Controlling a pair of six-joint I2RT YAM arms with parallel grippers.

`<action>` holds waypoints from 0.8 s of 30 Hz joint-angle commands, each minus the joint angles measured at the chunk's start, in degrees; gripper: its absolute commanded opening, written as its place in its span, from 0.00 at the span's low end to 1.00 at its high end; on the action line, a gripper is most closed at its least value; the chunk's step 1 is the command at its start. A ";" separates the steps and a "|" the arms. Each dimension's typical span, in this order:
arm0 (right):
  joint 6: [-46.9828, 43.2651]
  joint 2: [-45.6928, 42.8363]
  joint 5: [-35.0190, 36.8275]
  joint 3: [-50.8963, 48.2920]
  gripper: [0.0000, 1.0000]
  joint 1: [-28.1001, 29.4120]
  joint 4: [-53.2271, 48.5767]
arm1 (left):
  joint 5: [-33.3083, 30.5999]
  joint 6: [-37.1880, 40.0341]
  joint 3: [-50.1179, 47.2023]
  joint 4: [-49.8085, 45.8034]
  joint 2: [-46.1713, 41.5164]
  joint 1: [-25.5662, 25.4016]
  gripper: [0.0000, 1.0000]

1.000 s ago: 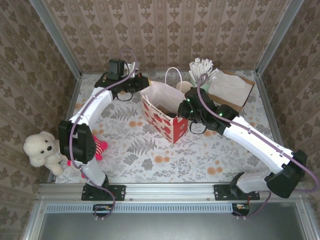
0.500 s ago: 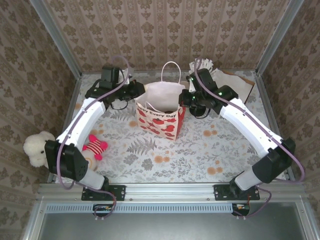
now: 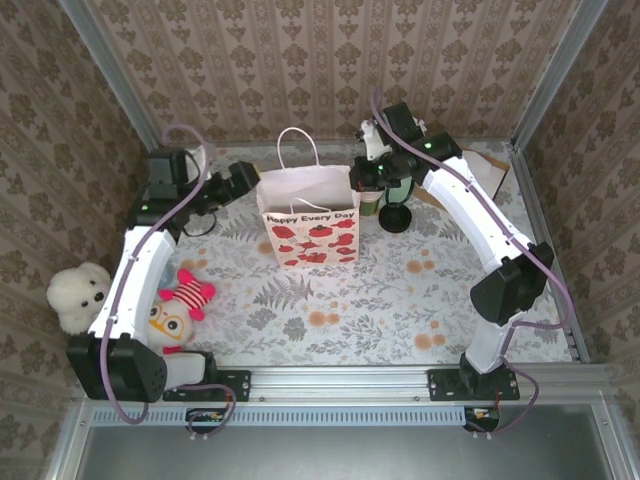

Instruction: Pack the takeout coffee

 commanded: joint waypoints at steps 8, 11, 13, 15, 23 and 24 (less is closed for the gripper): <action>0.59 2.14 1.20 3.56 0.00 -2.02 -5.66 | -16.24 -6.71 -4.49 -4.32 1.31 1.21 1.00; 0.11 1.85 1.66 3.54 0.00 -2.79 -6.43 | -21.33 -8.40 -3.88 -6.16 2.63 1.00 1.00; -0.34 1.96 1.71 4.16 0.00 -3.42 -6.85 | -23.35 -9.82 -4.02 -6.82 3.41 1.00 1.00; -0.88 2.21 1.84 5.46 0.00 -3.77 -7.59 | -23.57 -11.03 -4.72 -6.25 4.24 0.85 1.00; 1.49 1.44 3.53 5.33 0.00 -4.22 -9.49 | -20.98 -12.32 -4.75 -2.66 9.45 -1.92 1.00; 1.85 1.13 3.68 4.74 0.00 -4.22 -9.63 | -20.69 -12.32 -4.17 -2.58 10.39 -2.52 1.00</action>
